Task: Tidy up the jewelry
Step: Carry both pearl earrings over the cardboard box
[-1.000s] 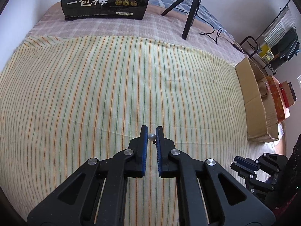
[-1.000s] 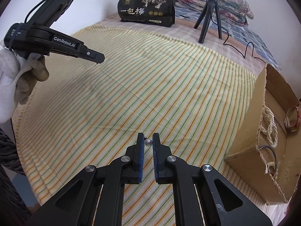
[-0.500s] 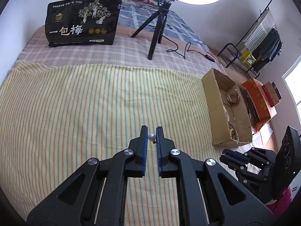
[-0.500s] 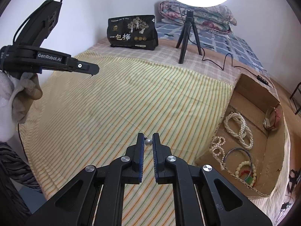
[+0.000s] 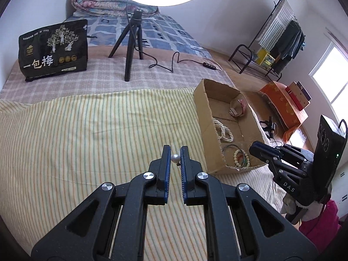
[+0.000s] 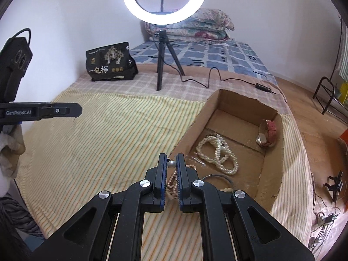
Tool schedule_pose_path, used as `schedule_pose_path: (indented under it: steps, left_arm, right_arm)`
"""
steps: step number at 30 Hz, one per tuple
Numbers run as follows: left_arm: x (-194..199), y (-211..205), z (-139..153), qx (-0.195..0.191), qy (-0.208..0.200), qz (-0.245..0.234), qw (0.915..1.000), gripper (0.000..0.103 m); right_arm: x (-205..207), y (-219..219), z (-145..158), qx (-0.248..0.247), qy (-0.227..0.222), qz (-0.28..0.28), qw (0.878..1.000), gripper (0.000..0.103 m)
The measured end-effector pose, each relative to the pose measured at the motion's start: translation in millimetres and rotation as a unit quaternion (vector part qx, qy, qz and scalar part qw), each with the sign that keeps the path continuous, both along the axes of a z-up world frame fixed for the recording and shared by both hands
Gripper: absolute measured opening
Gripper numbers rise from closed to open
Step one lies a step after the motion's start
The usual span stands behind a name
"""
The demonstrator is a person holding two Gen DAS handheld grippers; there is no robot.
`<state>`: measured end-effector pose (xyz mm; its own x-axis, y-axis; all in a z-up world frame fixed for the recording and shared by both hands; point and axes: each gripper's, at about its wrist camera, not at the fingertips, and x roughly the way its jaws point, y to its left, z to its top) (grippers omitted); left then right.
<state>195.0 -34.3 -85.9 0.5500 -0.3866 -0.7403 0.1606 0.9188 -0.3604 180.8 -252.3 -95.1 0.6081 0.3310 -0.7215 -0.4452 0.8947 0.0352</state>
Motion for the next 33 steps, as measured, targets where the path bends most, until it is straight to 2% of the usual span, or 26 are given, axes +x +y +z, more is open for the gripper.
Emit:
schedule_pose_path:
  steps: [12,24,33]
  left_arm:
    - [5,-62,5,0.004,-0.014,-0.046,0.9988,0.007]
    - [6,-121,-4,0.018,-0.016,-0.086,0.9960,0.007]
    - [14,-144,-15,0.038,-0.018,-0.101,0.9940,0.007]
  right_arm:
    - [23,-62,12,0.018,-0.007,-0.074,0.997,0.007]
    - [54,-81,13,0.027,-0.004,-0.094,0.995,0.007]
    - [79,-81,6,0.028,0.000,-0.096,0.995,0.007]
